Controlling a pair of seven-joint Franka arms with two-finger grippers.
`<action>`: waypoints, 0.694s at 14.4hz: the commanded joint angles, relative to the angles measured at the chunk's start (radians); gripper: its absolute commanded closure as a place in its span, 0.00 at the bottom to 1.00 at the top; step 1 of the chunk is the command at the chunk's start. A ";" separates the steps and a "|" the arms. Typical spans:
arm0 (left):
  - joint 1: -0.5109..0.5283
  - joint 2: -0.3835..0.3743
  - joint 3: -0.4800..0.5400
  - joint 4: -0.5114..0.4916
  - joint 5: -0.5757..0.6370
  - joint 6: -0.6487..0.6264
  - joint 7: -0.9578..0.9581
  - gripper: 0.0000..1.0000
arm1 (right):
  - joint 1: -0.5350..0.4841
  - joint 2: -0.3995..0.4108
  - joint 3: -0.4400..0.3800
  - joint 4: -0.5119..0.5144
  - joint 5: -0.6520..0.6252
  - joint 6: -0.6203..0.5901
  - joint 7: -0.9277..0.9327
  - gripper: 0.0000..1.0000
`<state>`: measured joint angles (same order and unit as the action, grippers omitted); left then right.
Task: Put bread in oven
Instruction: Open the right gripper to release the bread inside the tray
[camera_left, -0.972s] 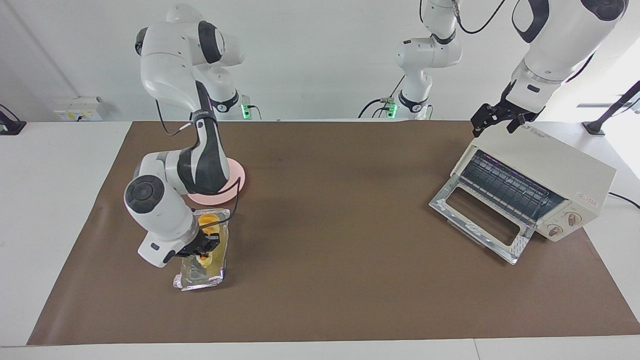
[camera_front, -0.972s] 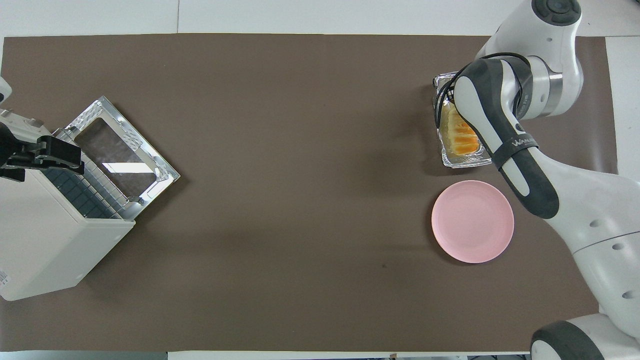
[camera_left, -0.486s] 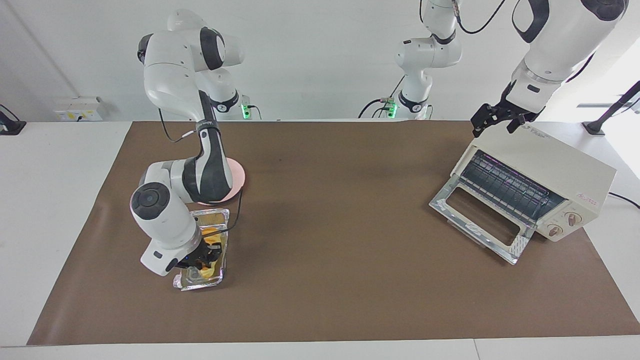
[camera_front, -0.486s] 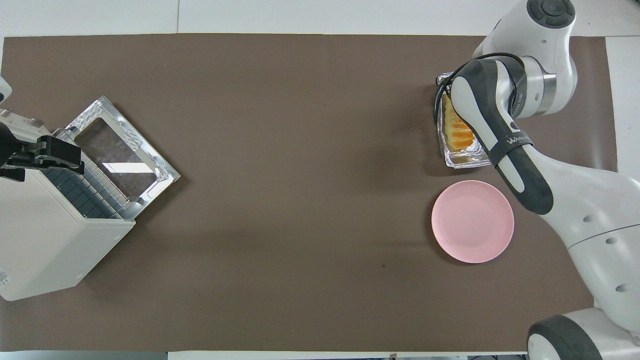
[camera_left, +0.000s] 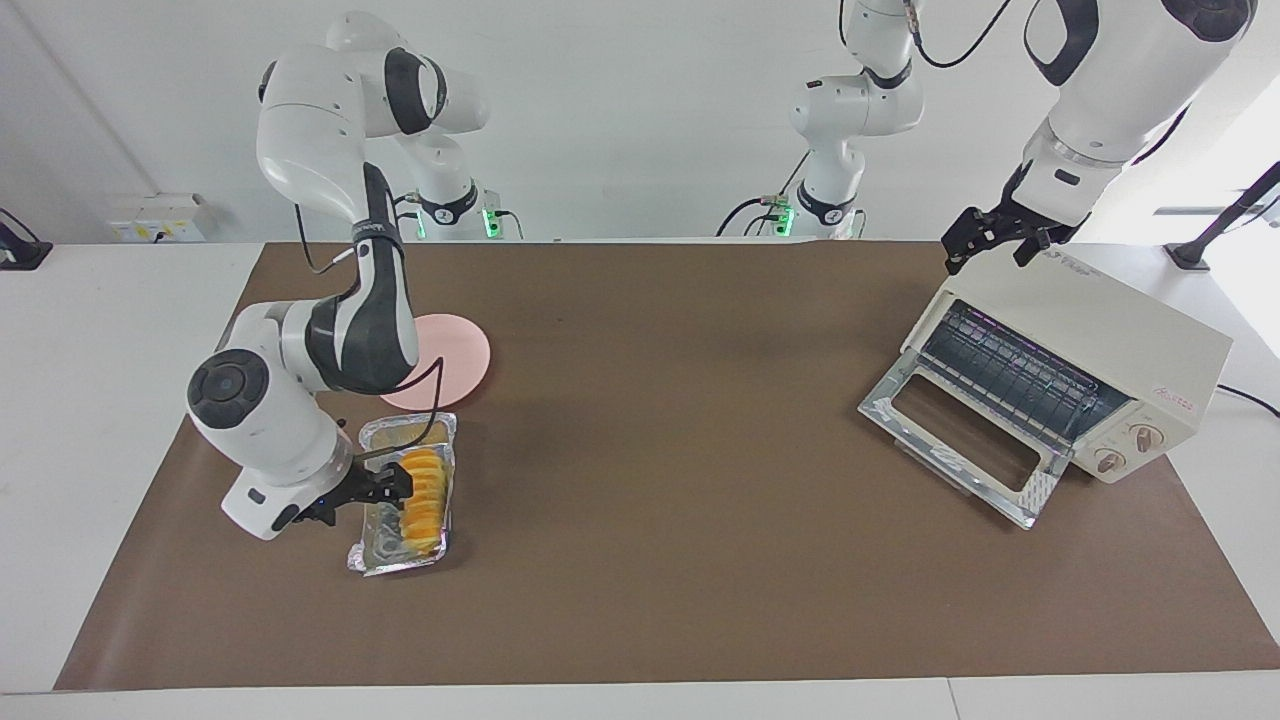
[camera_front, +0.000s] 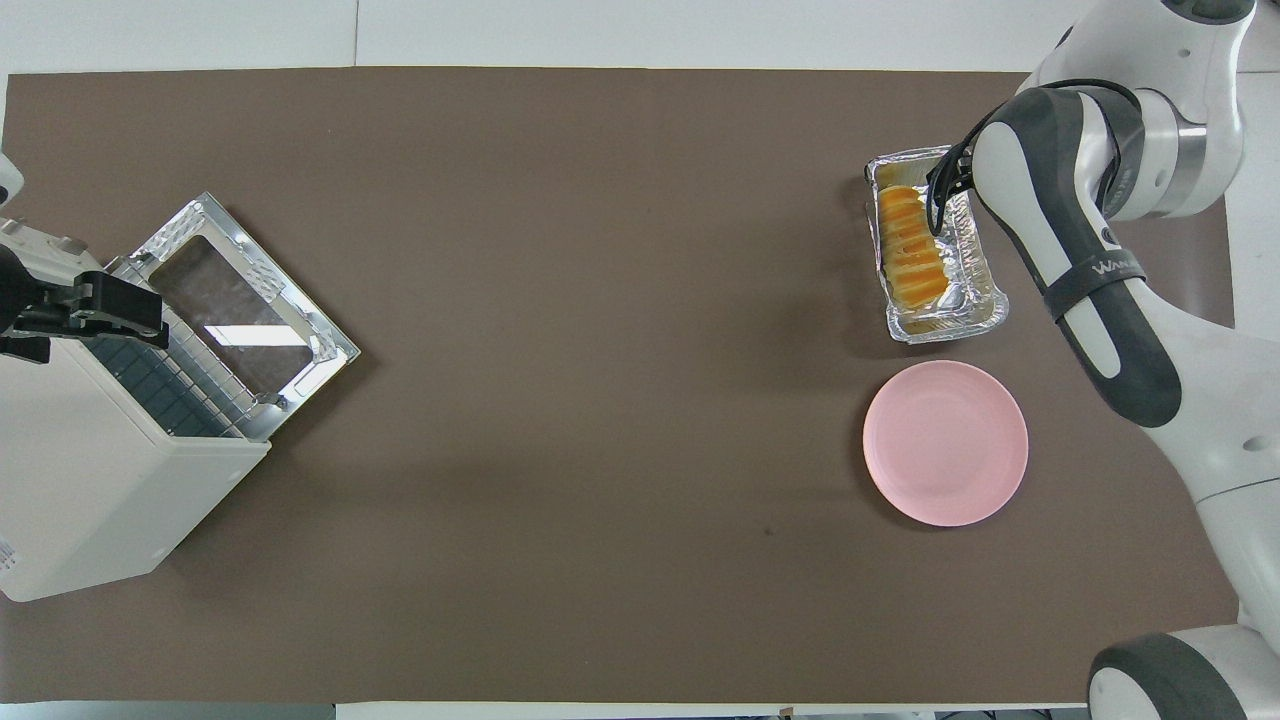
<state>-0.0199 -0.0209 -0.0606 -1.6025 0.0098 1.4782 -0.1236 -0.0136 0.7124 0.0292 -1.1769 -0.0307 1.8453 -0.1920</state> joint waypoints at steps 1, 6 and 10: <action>0.015 -0.024 -0.008 -0.019 -0.013 -0.009 0.004 0.00 | 0.000 -0.010 0.006 -0.050 -0.028 0.096 -0.023 0.06; 0.015 -0.024 -0.008 -0.019 -0.013 -0.009 0.004 0.00 | 0.004 -0.090 -0.003 -0.311 -0.074 0.333 -0.027 0.58; 0.015 -0.024 -0.008 -0.019 -0.013 -0.009 0.004 0.00 | 0.014 -0.094 -0.002 -0.297 -0.066 0.302 -0.012 1.00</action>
<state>-0.0199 -0.0209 -0.0606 -1.6025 0.0098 1.4782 -0.1236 -0.0004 0.6572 0.0284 -1.4361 -0.0960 2.1583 -0.1992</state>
